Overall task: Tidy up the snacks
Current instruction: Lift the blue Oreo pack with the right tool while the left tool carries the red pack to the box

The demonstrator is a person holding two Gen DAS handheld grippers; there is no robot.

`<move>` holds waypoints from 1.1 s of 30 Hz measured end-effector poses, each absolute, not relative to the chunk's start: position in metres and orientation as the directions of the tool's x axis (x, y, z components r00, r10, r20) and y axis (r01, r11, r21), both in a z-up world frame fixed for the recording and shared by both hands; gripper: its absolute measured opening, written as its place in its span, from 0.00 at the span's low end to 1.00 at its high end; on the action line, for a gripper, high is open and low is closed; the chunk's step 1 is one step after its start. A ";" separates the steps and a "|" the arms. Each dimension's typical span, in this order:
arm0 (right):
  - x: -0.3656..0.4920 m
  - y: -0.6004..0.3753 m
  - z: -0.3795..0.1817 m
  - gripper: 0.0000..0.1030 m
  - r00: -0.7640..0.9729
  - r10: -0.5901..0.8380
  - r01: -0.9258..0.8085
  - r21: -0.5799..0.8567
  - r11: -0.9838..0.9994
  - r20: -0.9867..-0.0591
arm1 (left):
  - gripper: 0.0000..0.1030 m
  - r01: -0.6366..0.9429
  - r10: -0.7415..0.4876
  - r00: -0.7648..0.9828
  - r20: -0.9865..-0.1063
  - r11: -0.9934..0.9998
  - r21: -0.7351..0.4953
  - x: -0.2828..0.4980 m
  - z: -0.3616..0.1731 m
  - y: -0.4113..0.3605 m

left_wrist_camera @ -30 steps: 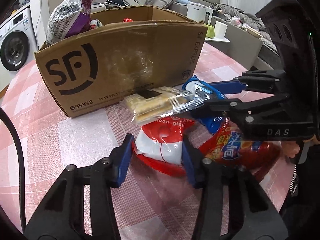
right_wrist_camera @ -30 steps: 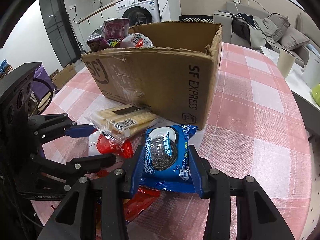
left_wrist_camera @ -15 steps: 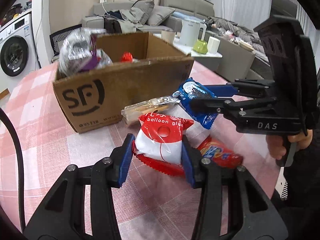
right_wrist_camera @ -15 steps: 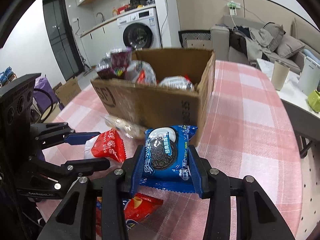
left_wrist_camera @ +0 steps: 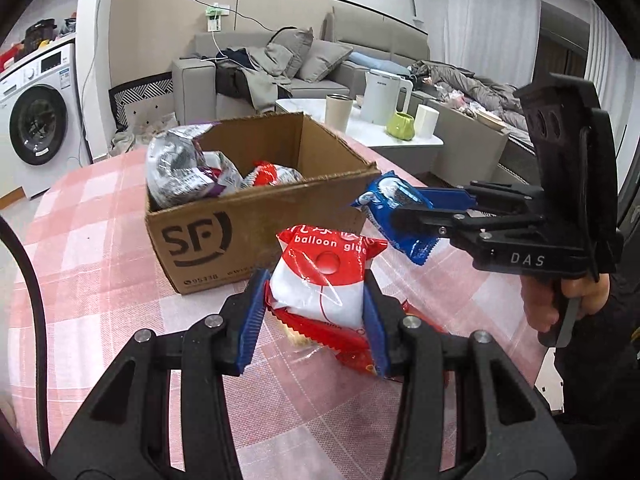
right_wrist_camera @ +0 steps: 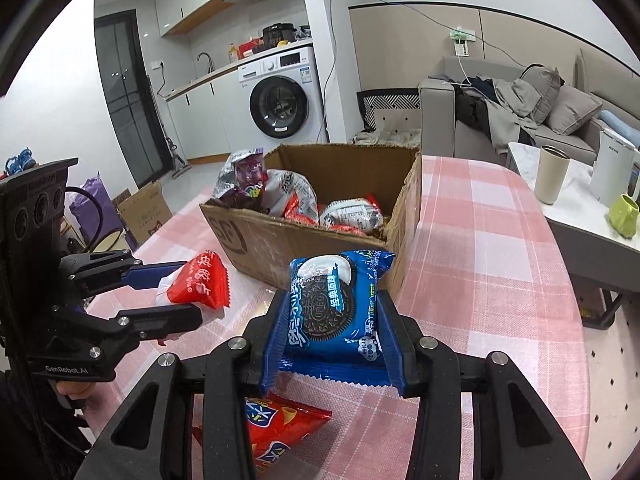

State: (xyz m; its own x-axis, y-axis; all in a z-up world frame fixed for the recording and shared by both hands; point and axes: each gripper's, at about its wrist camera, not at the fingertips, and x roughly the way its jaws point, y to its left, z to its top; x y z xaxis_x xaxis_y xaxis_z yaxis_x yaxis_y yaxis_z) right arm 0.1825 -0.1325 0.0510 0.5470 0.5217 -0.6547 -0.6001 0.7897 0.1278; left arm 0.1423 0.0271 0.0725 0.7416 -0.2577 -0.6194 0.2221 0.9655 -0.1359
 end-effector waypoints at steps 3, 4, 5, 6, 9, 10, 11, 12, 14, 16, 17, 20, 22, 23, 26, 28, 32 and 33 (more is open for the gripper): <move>0.180 -0.134 0.055 0.42 0.556 0.531 -0.600 0.134 0.789 -0.639 | 0.41 0.211 -0.252 0.752 -0.609 0.967 -0.140 0.134 0.078 0.040; 0.180 -0.134 0.057 0.42 0.559 0.533 -0.600 0.134 0.789 -0.636 | 0.41 0.208 -0.251 0.755 -0.606 0.968 -0.142 0.132 0.081 0.043; 0.180 -0.134 0.058 0.42 0.562 0.534 -0.600 0.133 0.789 -0.631 | 0.41 0.201 -0.246 0.761 -0.600 0.969 -0.142 0.131 0.086 0.046; 0.179 -0.134 0.060 0.42 0.566 0.536 -0.601 0.132 0.789 -0.627 | 0.41 0.198 -0.244 0.765 -0.596 0.970 -0.143 0.130 0.089 0.048; 0.175 -0.135 0.066 0.42 0.578 0.543 -0.599 0.135 0.789 -0.610 | 0.41 0.183 -0.232 0.783 -0.577 0.973 -0.143 0.123 0.098 0.058; 0.174 -0.136 0.069 0.42 0.584 0.545 -0.597 0.137 0.791 -0.602 | 0.41 0.177 -0.227 0.788 -0.572 0.974 -0.143 0.120 0.101 0.062; 0.174 -0.136 0.070 0.42 0.587 0.547 -0.596 0.139 0.791 -0.597 | 0.41 0.169 -0.220 0.795 -0.565 0.975 -0.142 0.117 0.104 0.065; 0.173 -0.136 0.072 0.42 0.590 0.548 -0.595 0.140 0.792 -0.593 | 0.41 0.158 -0.210 0.803 -0.558 0.977 -0.140 0.114 0.109 0.070; 0.171 -0.136 0.075 0.42 0.602 0.545 -0.587 0.139 0.797 -0.583 | 0.41 0.133 -0.188 0.816 -0.547 0.981 -0.139 0.114 0.114 0.077; 0.171 -0.137 0.078 0.42 0.611 0.546 -0.578 0.149 0.803 -0.573 | 0.41 0.115 -0.173 0.823 -0.541 0.983 -0.140 0.110 0.118 0.085; 0.171 -0.138 0.079 0.42 0.615 0.548 -0.574 0.154 0.804 -0.568 | 0.41 0.099 -0.159 0.830 -0.536 0.985 -0.138 0.108 0.121 0.091; 0.171 -0.137 0.082 0.42 0.625 0.550 -0.564 0.167 0.809 -0.554 | 0.41 0.067 -0.132 0.839 -0.528 0.988 -0.140 0.106 0.127 0.107; 0.172 -0.136 0.084 0.42 0.629 0.549 -0.560 0.169 0.811 -0.550 | 0.41 0.041 -0.106 0.845 -0.525 0.990 -0.133 0.110 0.129 0.112; 0.173 -0.135 0.084 0.42 0.631 0.549 -0.559 0.169 0.812 -0.548 | 0.41 0.027 -0.088 0.849 -0.521 0.992 -0.125 0.111 0.131 0.114; 0.179 -0.132 0.084 0.42 0.633 0.548 -0.550 0.181 0.815 -0.547 | 0.41 0.006 -0.067 0.858 -0.510 0.993 -0.121 0.118 0.135 0.117; 0.184 -0.131 0.084 0.42 0.632 0.551 -0.543 0.195 0.817 -0.545 | 0.41 -0.005 -0.057 0.859 -0.509 0.993 -0.118 0.123 0.135 0.118; 0.195 -0.124 0.082 0.42 0.636 0.540 -0.534 0.192 0.824 -0.551 | 0.41 -0.025 -0.037 0.857 -0.514 0.993 -0.113 0.133 0.132 0.124; 0.197 -0.123 0.082 0.42 0.642 0.538 -0.530 0.191 0.826 -0.546 | 0.41 -0.026 -0.037 0.855 -0.517 0.993 -0.114 0.137 0.130 0.124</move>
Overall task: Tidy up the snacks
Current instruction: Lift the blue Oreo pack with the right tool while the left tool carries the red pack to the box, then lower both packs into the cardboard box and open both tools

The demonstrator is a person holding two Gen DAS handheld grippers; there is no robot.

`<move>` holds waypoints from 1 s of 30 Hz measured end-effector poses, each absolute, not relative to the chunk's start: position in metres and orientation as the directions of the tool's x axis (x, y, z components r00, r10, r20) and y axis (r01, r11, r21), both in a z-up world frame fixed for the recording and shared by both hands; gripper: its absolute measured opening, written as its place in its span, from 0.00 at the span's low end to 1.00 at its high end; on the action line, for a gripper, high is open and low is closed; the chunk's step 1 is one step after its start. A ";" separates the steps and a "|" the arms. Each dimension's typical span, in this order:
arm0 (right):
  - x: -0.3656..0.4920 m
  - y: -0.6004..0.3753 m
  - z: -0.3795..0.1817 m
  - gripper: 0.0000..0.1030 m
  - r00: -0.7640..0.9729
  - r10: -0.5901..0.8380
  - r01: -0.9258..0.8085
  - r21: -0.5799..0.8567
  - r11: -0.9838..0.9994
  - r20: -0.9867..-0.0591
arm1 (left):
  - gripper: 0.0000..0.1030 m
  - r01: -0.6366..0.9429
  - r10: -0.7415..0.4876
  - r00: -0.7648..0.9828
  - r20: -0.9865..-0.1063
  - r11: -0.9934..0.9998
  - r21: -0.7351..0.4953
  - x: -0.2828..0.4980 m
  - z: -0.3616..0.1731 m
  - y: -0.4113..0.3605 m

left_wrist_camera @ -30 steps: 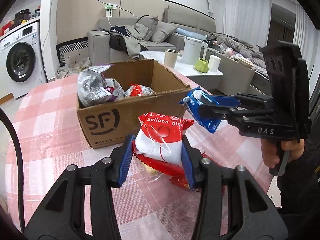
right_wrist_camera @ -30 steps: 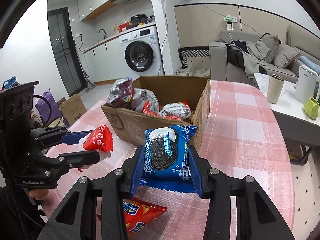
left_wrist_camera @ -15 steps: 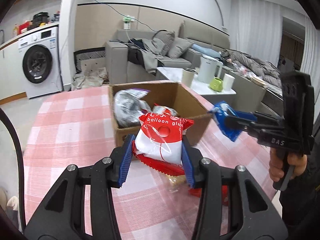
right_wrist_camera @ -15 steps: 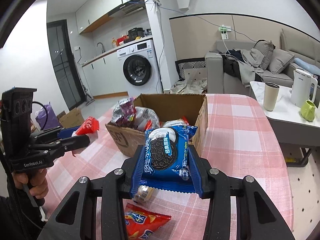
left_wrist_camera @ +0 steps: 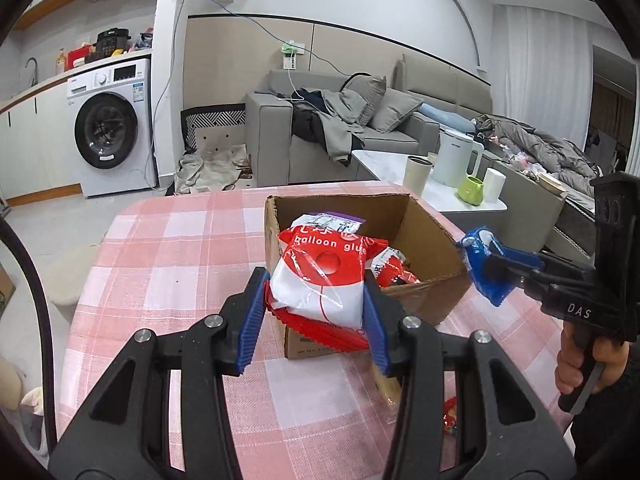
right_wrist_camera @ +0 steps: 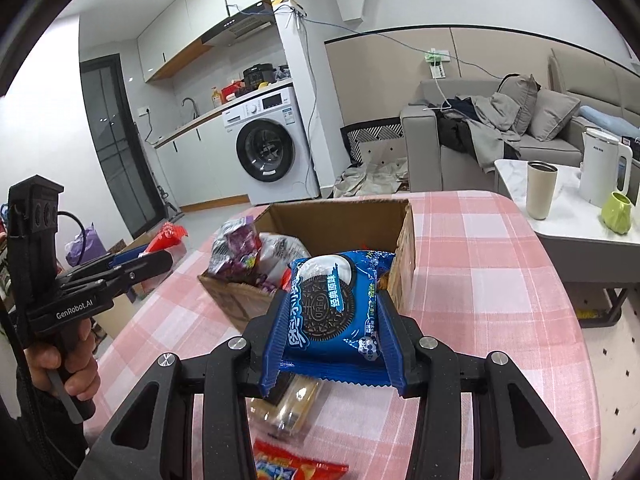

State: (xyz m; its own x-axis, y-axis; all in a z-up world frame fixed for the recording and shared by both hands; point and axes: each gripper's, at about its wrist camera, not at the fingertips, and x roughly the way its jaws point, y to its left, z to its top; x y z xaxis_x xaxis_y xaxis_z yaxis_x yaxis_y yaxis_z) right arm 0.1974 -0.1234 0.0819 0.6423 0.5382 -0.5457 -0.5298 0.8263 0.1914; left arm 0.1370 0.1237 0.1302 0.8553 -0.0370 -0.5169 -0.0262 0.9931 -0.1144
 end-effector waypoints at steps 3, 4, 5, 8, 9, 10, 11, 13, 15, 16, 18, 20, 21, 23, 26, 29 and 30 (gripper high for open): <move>0.203 -0.118 0.082 0.42 0.648 0.531 -0.528 0.180 0.830 -0.546 | 0.41 -0.039 -0.020 0.852 -0.523 0.994 -0.101 0.148 0.126 0.124; 0.207 -0.117 0.082 0.42 0.645 0.533 -0.528 0.185 0.829 -0.547 | 0.41 -0.040 -0.019 0.852 -0.524 0.994 -0.102 0.151 0.125 0.125; 0.210 -0.116 0.083 0.42 0.644 0.534 -0.527 0.188 0.829 -0.548 | 0.41 -0.040 -0.021 0.851 -0.524 0.994 -0.105 0.156 0.124 0.126; 0.216 -0.110 0.083 0.42 0.640 0.538 -0.533 0.187 0.825 -0.549 | 0.41 -0.041 -0.023 0.849 -0.527 0.993 -0.110 0.169 0.122 0.123; 0.218 -0.108 0.083 0.42 0.640 0.538 -0.535 0.184 0.824 -0.549 | 0.41 -0.041 -0.022 0.849 -0.529 0.993 -0.108 0.172 0.120 0.122; 0.219 -0.107 0.082 0.42 0.637 0.540 -0.540 0.182 0.822 -0.551 | 0.41 -0.043 -0.020 0.848 -0.530 0.993 -0.107 0.175 0.119 0.122; 0.221 -0.105 0.082 0.42 0.634 0.541 -0.542 0.181 0.821 -0.553 | 0.41 -0.043 -0.021 0.847 -0.532 0.993 -0.108 0.179 0.118 0.123; 0.224 -0.102 0.080 0.42 0.633 0.538 -0.543 0.176 0.821 -0.556 | 0.41 -0.045 -0.021 0.844 -0.536 0.993 -0.109 0.186 0.115 0.123; 0.229 -0.101 0.078 0.42 0.630 0.546 -0.544 0.187 0.818 -0.552 | 0.41 -0.047 -0.017 0.843 -0.537 0.993 -0.105 0.191 0.113 0.122; 0.231 -0.100 0.077 0.42 0.627 0.548 -0.544 0.192 0.817 -0.554 | 0.41 -0.046 -0.016 0.843 -0.537 0.994 -0.101 0.193 0.112 0.121; 0.235 -0.099 0.077 0.42 0.626 0.548 -0.545 0.192 0.816 -0.555 | 0.41 -0.040 -0.019 0.843 -0.538 0.994 -0.098 0.200 0.110 0.119; 0.240 -0.097 0.077 0.42 0.624 0.549 -0.547 0.190 0.815 -0.556 | 0.41 -0.032 -0.027 0.840 -0.541 0.995 -0.098 0.205 0.108 0.117; 0.242 -0.095 0.077 0.42 0.622 0.552 -0.549 0.193 0.813 -0.556 | 0.41 -0.026 -0.031 0.838 -0.545 0.995 -0.096 0.209 0.107 0.116; 0.245 -0.095 0.076 0.42 0.615 0.558 -0.550 0.204 0.810 -0.557 | 0.41 -0.019 -0.036 0.834 -0.551 0.995 -0.094 0.217 0.103 0.112; 0.251 -0.091 0.073 0.42 0.601 0.564 -0.553 0.215 0.805 -0.566 | 0.41 -0.007 -0.043 0.827 -0.560 0.996 -0.087 0.225 0.100 0.107; 0.254 -0.087 0.069 0.42 0.593 0.563 -0.558 0.209 0.803 -0.576 | 0.41 0.005 -0.052 0.819 -0.572 0.997 -0.083 0.234 0.094 0.103; 0.255 -0.086 0.068 0.42 0.591 0.563 -0.559 0.210 0.802 -0.577 | 0.41 0.009 -0.050 0.819 -0.572 0.997 -0.075 0.238 0.093 0.101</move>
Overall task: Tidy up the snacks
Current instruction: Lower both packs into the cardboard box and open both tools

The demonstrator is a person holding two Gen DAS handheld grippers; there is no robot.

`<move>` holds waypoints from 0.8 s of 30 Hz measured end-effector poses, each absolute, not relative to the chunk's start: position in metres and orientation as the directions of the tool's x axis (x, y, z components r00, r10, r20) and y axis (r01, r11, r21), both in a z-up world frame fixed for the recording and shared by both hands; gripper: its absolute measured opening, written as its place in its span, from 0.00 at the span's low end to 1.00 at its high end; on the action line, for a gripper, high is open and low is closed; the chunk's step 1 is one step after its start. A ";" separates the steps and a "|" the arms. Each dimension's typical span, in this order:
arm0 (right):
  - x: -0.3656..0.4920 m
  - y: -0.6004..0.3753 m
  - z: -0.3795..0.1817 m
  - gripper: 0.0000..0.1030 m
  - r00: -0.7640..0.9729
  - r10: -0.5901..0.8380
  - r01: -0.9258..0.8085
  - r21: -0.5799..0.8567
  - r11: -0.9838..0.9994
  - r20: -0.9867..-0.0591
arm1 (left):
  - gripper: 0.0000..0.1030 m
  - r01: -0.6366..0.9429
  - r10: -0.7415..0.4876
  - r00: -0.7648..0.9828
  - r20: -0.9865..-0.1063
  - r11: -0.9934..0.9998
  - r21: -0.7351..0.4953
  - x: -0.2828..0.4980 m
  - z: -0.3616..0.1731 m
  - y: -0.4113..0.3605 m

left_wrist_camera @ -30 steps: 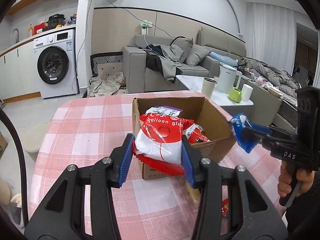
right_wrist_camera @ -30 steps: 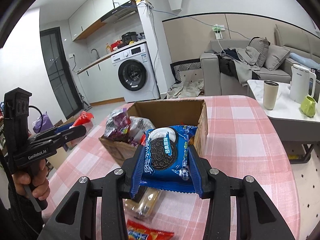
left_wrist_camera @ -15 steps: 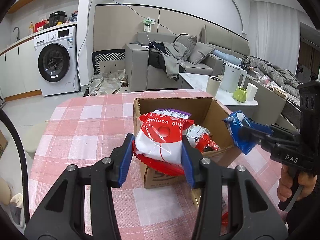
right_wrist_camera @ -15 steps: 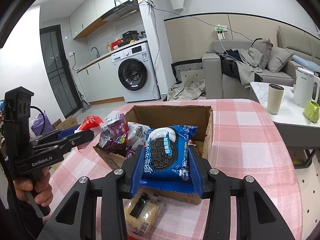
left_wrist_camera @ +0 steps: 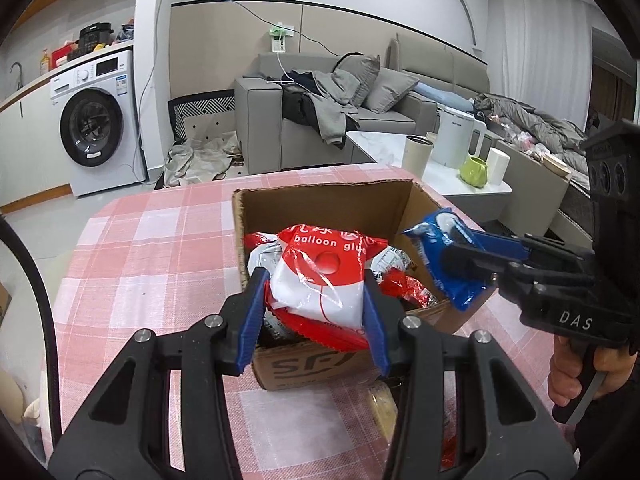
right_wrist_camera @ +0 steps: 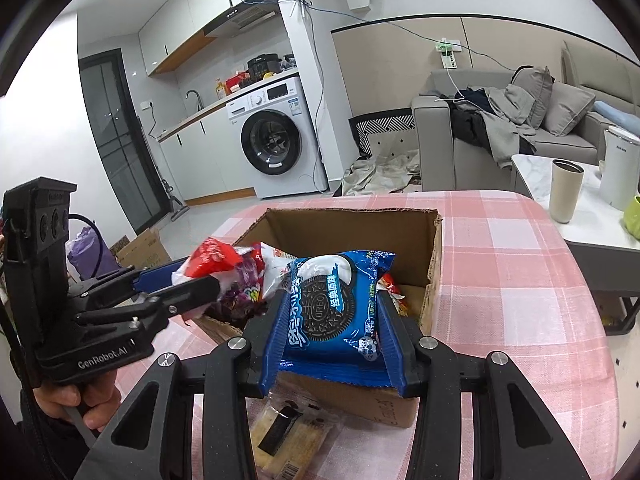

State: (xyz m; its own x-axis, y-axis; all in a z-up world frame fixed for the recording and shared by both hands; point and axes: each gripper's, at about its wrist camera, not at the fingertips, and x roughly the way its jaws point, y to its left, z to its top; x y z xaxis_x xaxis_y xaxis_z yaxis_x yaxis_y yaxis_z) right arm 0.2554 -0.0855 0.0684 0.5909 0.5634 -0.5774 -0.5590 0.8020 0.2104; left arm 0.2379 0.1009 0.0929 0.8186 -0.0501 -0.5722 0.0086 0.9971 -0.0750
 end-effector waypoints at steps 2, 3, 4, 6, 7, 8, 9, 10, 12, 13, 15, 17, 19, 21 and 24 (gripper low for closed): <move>0.257 -0.085 0.067 0.42 0.588 0.564 -0.559 0.214 0.801 -0.580 | 0.41 0.014 -0.051 0.819 -0.572 0.997 -0.070 0.243 0.092 0.098; 0.258 -0.084 0.068 0.42 0.588 0.564 -0.559 0.214 0.801 -0.580 | 0.41 0.015 -0.052 0.819 -0.572 0.997 -0.070 0.246 0.091 0.098; 0.258 -0.084 0.068 0.42 0.588 0.564 -0.559 0.213 0.801 -0.579 | 0.41 0.015 -0.050 0.819 -0.572 0.998 -0.067 0.248 0.090 0.097; 0.259 -0.083 0.068 0.42 0.589 0.562 -0.559 0.209 0.802 -0.580 | 0.41 0.018 -0.052 0.818 -0.573 0.998 -0.064 0.254 0.089 0.096; 0.261 -0.082 0.068 0.42 0.590 0.562 -0.560 0.208 0.802 -0.579 | 0.41 0.022 -0.054 0.816 -0.575 0.998 -0.062 0.257 0.087 0.095; 0.262 -0.082 0.068 0.42 0.592 0.561 -0.559 0.207 0.803 -0.579 | 0.41 0.025 -0.055 0.816 -0.576 0.998 -0.061 0.257 0.086 0.095; 0.263 -0.081 0.068 0.42 0.592 0.560 -0.558 0.206 0.804 -0.579 | 0.41 0.028 -0.055 0.814 -0.578 0.998 -0.056 0.259 0.084 0.094; 0.264 -0.080 0.068 0.42 0.591 0.559 -0.558 0.206 0.804 -0.581 | 0.41 0.029 -0.051 0.815 -0.577 0.998 -0.047 0.261 0.083 0.092; 0.265 -0.078 0.068 0.42 0.591 0.557 -0.558 0.202 0.805 -0.583 | 0.41 0.034 -0.045 0.811 -0.584 0.999 -0.030 0.266 0.080 0.089; 0.266 -0.077 0.068 0.42 0.589 0.556 -0.560 0.199 0.804 -0.587 | 0.41 0.034 -0.045 0.812 -0.581 0.999 -0.030 0.267 0.079 0.091; 0.266 -0.074 0.067 0.42 0.592 0.548 -0.562 0.184 0.806 -0.591 | 0.41 0.036 -0.053 0.811 -0.583 0.999 -0.041 0.271 0.077 0.092; 0.267 -0.072 0.067 0.42 0.591 0.546 -0.565 0.178 0.805 -0.594 | 0.41 0.038 -0.055 0.810 -0.584 0.998 -0.042 0.274 0.076 0.093; 0.266 -0.070 0.067 0.42 0.595 0.540 -0.564 0.169 0.808 -0.596 | 0.41 0.039 -0.047 0.814 -0.579 0.999 -0.027 0.274 0.074 0.093; 0.266 -0.070 0.067 0.42 0.597 0.537 -0.562 0.168 0.810 -0.596 | 0.41 0.038 -0.035 0.818 -0.574 0.999 -0.006 0.275 0.072 0.091; 0.267 -0.070 0.066 0.42 0.600 0.532 -0.556 0.167 0.814 -0.597 | 0.41 0.034 -0.041 0.821 -0.569 0.999 -0.022 0.276 0.072 0.092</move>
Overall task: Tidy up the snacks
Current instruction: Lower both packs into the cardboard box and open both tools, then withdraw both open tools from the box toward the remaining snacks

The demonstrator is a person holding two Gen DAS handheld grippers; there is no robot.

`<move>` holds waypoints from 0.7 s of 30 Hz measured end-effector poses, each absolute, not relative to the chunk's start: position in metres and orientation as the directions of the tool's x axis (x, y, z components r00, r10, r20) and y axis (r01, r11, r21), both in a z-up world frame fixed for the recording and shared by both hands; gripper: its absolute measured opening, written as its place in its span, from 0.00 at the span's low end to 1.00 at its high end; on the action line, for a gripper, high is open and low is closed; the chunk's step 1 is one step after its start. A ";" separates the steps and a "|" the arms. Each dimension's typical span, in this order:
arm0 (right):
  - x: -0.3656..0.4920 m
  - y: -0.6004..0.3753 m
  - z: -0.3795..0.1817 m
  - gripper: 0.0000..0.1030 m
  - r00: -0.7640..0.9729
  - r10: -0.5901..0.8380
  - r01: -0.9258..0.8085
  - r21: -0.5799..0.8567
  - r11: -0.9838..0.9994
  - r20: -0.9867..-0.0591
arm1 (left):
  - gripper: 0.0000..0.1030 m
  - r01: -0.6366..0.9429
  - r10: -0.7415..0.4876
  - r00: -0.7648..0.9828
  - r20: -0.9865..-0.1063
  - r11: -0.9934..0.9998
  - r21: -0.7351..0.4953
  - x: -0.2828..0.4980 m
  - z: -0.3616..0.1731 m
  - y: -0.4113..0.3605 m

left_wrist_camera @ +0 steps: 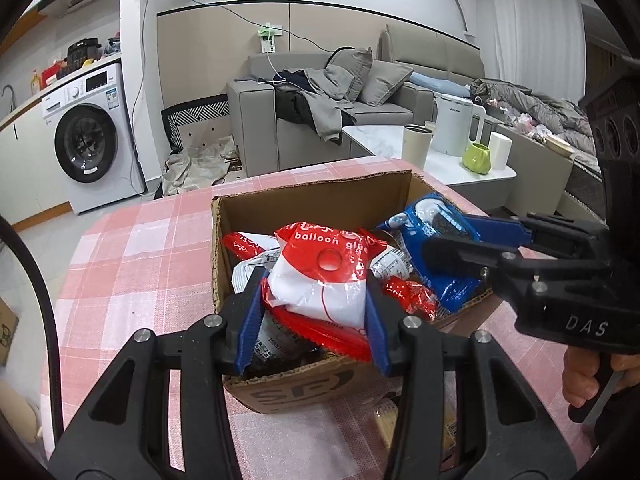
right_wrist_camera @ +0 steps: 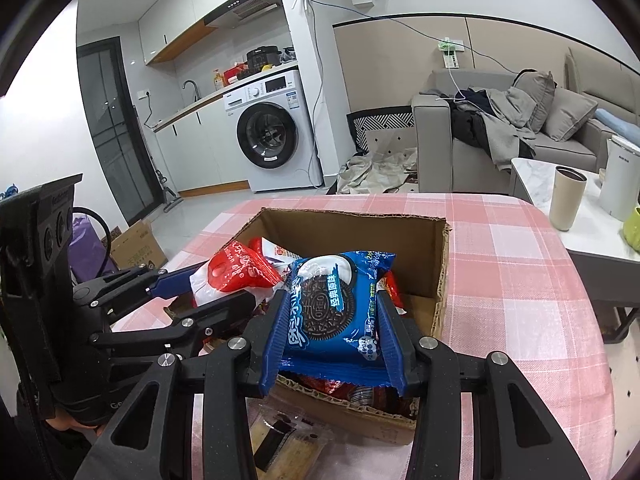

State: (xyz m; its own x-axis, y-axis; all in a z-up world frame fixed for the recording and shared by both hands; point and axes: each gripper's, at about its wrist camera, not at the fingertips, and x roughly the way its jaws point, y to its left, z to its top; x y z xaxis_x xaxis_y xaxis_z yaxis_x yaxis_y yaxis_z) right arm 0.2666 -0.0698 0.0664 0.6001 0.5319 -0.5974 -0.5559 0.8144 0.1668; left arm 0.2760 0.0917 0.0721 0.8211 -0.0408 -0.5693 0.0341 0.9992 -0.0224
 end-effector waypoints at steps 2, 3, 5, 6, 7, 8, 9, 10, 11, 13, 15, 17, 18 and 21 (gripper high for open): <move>0.266 -0.070 0.067 0.42 0.602 0.530 -0.552 0.168 0.817 -0.597 | 0.42 0.031 -0.043 0.823 -0.567 0.999 -0.032 0.276 0.074 0.093; 0.266 -0.071 0.068 0.42 0.603 0.530 -0.551 0.169 0.817 -0.597 | 0.42 0.028 -0.042 0.825 -0.564 0.999 -0.034 0.276 0.074 0.094; 0.267 -0.072 0.067 0.42 0.603 0.528 -0.549 0.169 0.818 -0.598 | 0.42 0.022 -0.038 0.827 -0.561 0.999 -0.037 0.274 0.074 0.095; 0.266 -0.072 0.068 0.42 0.604 0.527 -0.549 0.167 0.819 -0.598 | 0.44 0.020 -0.040 0.826 -0.562 0.999 -0.042 0.273 0.074 0.095; 0.265 -0.072 0.069 0.42 0.607 0.528 -0.552 0.162 0.818 -0.594 | 0.46 0.017 -0.040 0.826 -0.562 0.999 -0.045 0.273 0.076 0.096; 0.263 -0.072 0.070 0.47 0.611 0.531 -0.556 0.158 0.816 -0.588 | 0.51 0.012 -0.037 0.826 -0.563 0.999 -0.048 0.272 0.077 0.097; 0.261 -0.073 0.072 0.49 0.617 0.531 -0.557 0.155 0.816 -0.581 | 0.57 0.007 -0.033 0.825 -0.564 0.999 -0.047 0.271 0.077 0.098; 0.260 -0.073 0.074 0.50 0.622 0.530 -0.555 0.153 0.818 -0.576 | 0.61 0.003 -0.029 0.824 -0.566 0.999 -0.046 0.269 0.079 0.099; 0.259 -0.075 0.076 0.51 0.623 0.531 -0.555 0.153 0.817 -0.574 | 0.68 0.002 -0.028 0.826 -0.564 0.999 -0.047 0.267 0.080 0.099; 0.256 -0.079 0.079 0.58 0.621 0.534 -0.556 0.158 0.816 -0.574 | 0.80 -0.001 -0.032 0.833 -0.553 0.998 -0.059 0.259 0.083 0.100; 0.252 -0.083 0.081 0.71 0.622 0.533 -0.554 0.158 0.817 -0.573 | 0.83 0.008 -0.047 0.840 -0.540 0.997 -0.074 0.250 0.086 0.100; 0.245 -0.089 0.083 0.84 0.626 0.531 -0.553 0.154 0.819 -0.571 | 0.87 0.010 -0.050 0.838 -0.543 0.997 -0.077 0.240 0.088 0.099; 0.241 -0.092 0.084 0.88 0.624 0.534 -0.555 0.157 0.817 -0.571 | 0.93 0.010 -0.051 0.839 -0.542 0.997 -0.078 0.236 0.089 0.099; 0.229 -0.103 0.085 0.96 0.622 0.536 -0.547 0.173 0.819 -0.571 | 0.99 0.005 -0.051 0.847 -0.529 0.996 -0.089 0.219 0.093 0.098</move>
